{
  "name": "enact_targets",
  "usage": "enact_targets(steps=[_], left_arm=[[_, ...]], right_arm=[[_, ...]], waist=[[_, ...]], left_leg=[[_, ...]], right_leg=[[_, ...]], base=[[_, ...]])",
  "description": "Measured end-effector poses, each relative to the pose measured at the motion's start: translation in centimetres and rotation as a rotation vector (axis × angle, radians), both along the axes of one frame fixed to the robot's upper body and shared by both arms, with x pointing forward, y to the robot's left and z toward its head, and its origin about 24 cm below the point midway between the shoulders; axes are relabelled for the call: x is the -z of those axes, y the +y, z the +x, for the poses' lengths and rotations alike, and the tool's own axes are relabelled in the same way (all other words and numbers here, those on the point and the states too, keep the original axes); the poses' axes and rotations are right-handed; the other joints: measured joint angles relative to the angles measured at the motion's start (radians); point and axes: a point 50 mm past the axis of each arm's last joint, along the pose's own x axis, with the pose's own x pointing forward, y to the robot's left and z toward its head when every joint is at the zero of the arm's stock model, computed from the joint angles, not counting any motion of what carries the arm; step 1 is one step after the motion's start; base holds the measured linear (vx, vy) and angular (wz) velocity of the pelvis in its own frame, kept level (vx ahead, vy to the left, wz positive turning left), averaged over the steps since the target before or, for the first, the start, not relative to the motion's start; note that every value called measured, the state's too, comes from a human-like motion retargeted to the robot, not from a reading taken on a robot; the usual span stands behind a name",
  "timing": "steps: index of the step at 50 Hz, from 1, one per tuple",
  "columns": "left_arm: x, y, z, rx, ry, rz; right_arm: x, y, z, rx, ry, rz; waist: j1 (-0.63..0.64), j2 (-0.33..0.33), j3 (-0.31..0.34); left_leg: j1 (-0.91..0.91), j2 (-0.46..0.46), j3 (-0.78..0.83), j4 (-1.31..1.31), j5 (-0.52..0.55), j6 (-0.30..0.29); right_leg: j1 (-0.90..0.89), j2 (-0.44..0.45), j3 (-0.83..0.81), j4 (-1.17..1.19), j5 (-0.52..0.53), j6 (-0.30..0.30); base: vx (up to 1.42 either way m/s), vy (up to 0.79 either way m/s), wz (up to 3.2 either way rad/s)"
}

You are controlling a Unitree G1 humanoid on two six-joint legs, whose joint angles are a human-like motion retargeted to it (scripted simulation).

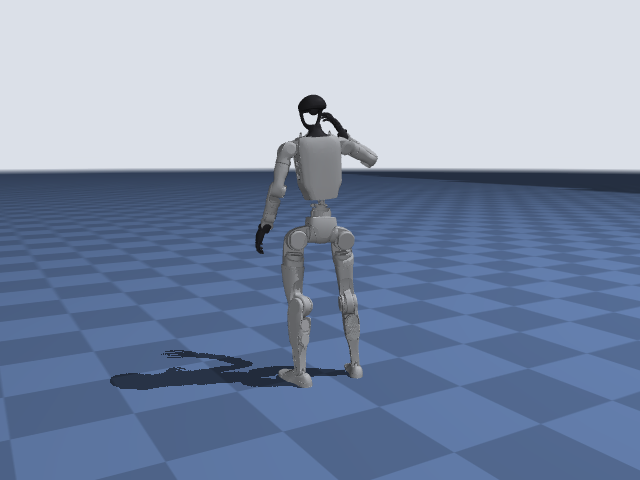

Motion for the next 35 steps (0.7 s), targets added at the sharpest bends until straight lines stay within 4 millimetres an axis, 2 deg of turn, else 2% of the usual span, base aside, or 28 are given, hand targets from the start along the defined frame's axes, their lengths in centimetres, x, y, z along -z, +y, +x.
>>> enact_targets(steps=[2, 4, 7, 10, 15, 20, 28, 35], left_arm=[[-0.2, 0.5, 0.0, -0.004, -0.007, 0.000], [-0.5, 0.9, 0.2, -0.015, -0.017, -0.004], [-0.8, 1.5, 0.4, -0.026, -0.039, -0.002], [-0.8, 1.7, 0.5, -0.061, -0.040, -0.028], [-0.5, 1.6, -0.4, -0.085, -0.029, -0.052], [0.2, 1.4, -2.3, -0.089, 0.023, -0.066], [1.1, 1.3, -5.4, -0.087, 0.128, -0.055], [1.8, 1.0, -6.9, -0.117, 0.186, -0.062]], right_arm=[[-3.6, 2.5, -3.5, -0.127, -0.222, -0.070], [-5.9, 4.3, -6.9, -0.215, -0.418, -0.129], [-8.0, 5.8, -10.6, -0.222, -0.679, -0.209], [-8.8, 6.4, -12.6, -0.282, -0.765, -0.209], [-8.8, 6.7, -13.5, -0.319, -0.786, -0.248], [-7.8, 6.7, -13.6, -0.353, -0.736, -0.282], [-7.0, 6.6, -14.0, -0.337, -0.720, -0.313], [-6.8, 6.9, -14.2, -0.310, -0.738, -0.343]], waist=[[0.006, -0.005, -0.008], [0.012, -0.011, -0.011], [0.019, -0.020, -0.014], [0.022, -0.025, -0.010], [0.013, -0.023, -0.003], [0.002, -0.020, 0.004], [0.001, -0.019, 0.011], [0.003, -0.013, 0.015]], left_leg=[[-0.002, 0.001, 0.000, 0.001, 0.000, 0.000], [-0.004, 0.000, -0.002, 0.002, -0.001, 0.001], [-0.008, 0.002, -0.007, 0.003, -0.001, -0.001], [-0.010, 0.000, -0.013, 0.004, -0.001, 0.001], [-0.011, 0.004, -0.017, 0.004, 0.000, -0.002], [-0.011, 0.008, -0.013, 0.003, 0.002, -0.004], [-0.007, 0.013, 0.002, -0.001, 0.003, -0.006], [-0.004, 0.014, 0.011, -0.002, 0.004, -0.005]], right_leg=[[0.000, 0.001, 0.000, -0.003, 0.001, 0.000], [0.000, 0.000, -0.002, -0.005, 0.002, 0.000], [0.001, 0.001, -0.008, -0.007, 0.002, 0.000], [0.004, -0.002, -0.013, -0.008, 0.001, 0.000], [0.005, 0.001, -0.019, -0.009, 0.002, 0.000], [0.003, 0.007, -0.016, -0.010, 0.003, 0.000], [-0.004, 0.015, -0.002, -0.010, 0.007, 0.000], [-0.007, 0.018, 0.007, -0.010, 0.010, 0.000]], base=[[0.00, 0.00, 0.00], [0.00, 0.00, 0.00], [0.00, 0.00, 0.00], [0.00, 0.00, 0.00], [0.00, 0.00, 0.00], [0.00, 0.00, 0.00], [0.00, 0.00, 0.00], [0.00, 0.00, 0.00]])
